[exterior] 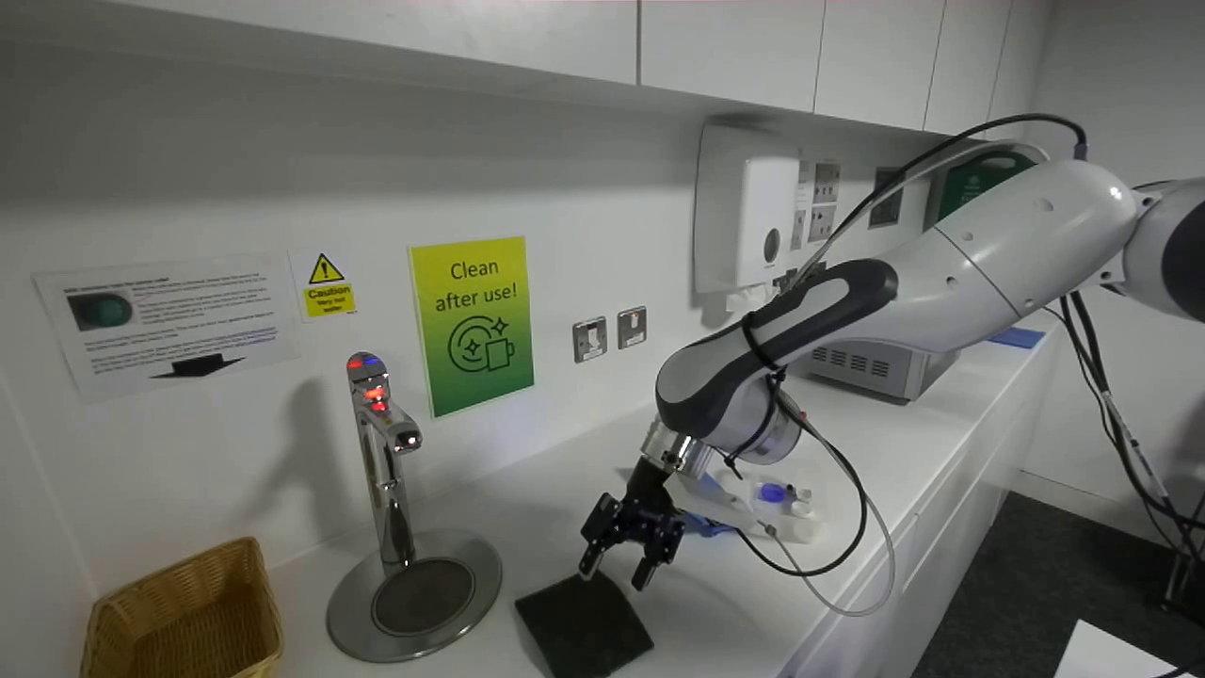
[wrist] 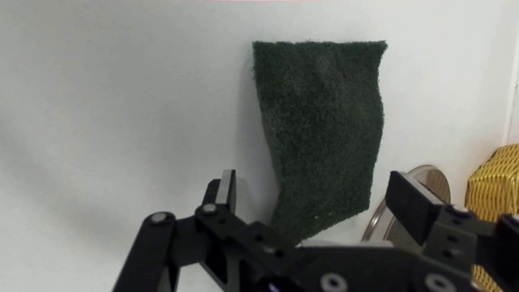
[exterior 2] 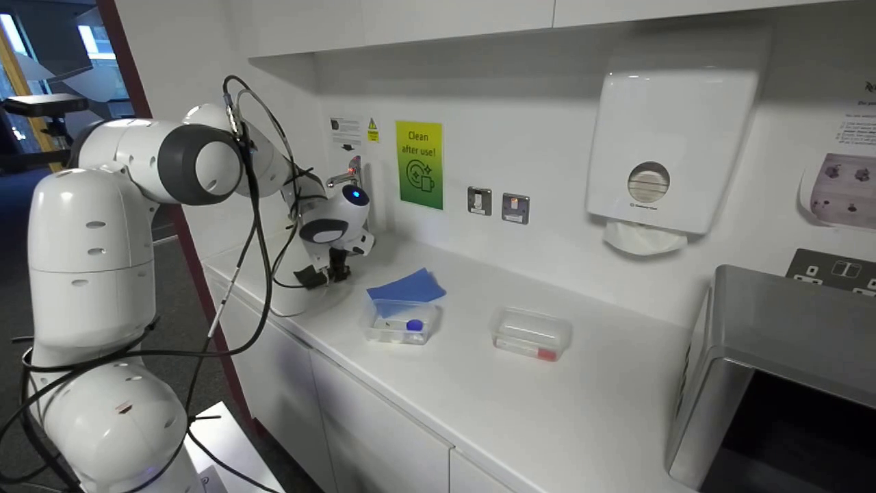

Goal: Put the grey towel in the clear container on the left.

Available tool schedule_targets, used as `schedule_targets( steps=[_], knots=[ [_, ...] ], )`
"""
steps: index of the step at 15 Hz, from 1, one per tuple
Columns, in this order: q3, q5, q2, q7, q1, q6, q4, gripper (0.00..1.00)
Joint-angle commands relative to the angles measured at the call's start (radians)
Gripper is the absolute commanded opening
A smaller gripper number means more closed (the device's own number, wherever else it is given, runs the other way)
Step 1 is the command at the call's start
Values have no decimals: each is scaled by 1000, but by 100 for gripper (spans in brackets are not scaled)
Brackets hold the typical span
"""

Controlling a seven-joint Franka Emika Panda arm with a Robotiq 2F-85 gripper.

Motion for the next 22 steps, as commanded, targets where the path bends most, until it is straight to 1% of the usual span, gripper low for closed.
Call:
schedule_targets(
  steps=[1,10,11,12,14,15,19,22],
  knots=[
    [7,10,21,-55,-14,-28,39,100],
    [38,31,56,-114,-9,-30,78,100],
    [42,31,60,-119,-9,-30,83,95],
    [46,29,65,-123,-8,-33,88,74],
    [54,31,73,-130,-9,-33,97,69],
    [56,31,75,-131,-9,-34,99,63],
    [59,45,74,-137,-17,-37,106,30],
    [60,58,72,-140,-20,-36,109,8]
  ],
)
